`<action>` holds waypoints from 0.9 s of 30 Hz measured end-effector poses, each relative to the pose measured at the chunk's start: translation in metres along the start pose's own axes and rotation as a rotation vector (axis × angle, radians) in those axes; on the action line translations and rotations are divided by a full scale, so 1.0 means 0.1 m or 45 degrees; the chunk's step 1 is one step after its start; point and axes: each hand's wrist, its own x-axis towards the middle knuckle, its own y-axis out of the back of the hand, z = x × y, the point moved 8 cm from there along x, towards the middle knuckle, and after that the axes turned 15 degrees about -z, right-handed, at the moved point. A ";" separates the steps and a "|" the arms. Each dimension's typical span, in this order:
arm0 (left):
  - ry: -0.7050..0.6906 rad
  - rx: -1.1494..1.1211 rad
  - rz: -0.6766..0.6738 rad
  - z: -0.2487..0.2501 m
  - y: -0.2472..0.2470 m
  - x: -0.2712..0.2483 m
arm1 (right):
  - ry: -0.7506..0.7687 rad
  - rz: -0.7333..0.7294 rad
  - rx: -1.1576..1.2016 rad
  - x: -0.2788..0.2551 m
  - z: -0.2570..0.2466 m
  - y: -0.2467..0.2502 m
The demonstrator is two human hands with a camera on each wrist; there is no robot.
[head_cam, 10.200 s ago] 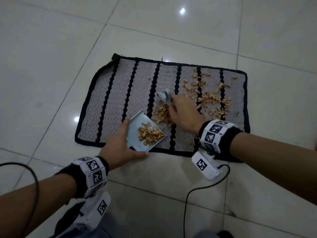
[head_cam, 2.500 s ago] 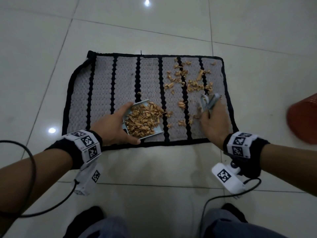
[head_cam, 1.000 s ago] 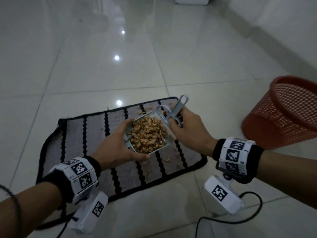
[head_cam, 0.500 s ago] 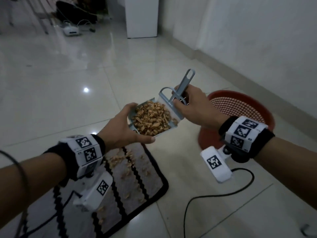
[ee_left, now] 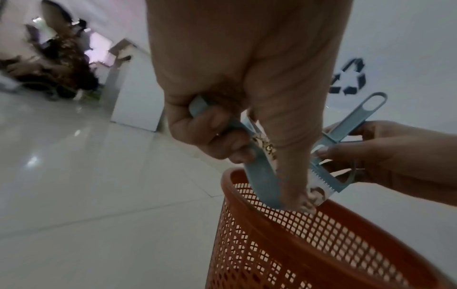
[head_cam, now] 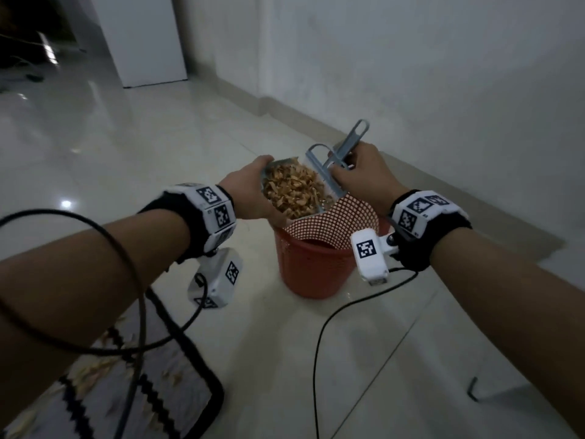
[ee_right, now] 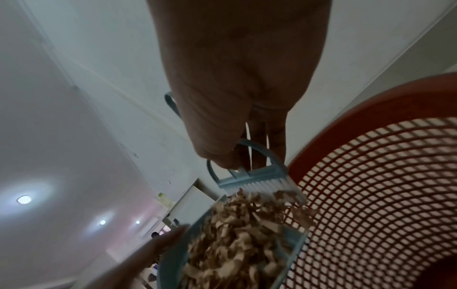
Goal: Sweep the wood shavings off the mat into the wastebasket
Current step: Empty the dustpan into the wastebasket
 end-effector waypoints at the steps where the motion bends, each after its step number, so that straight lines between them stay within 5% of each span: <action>1: -0.007 0.156 -0.003 0.08 -0.03 0.07 | -0.037 0.002 -0.012 -0.03 0.12 0.00; 6: -0.070 0.788 0.159 0.46 -0.08 0.23 | -0.231 0.100 -0.056 -0.15 0.62 0.03; 21: -0.141 0.683 0.084 0.73 -0.25 0.40 | -0.391 0.236 0.588 0.03 1.40 -0.02; 27: -0.067 0.720 0.017 0.75 -0.28 0.43 | -0.349 0.356 0.721 -0.11 1.04 0.11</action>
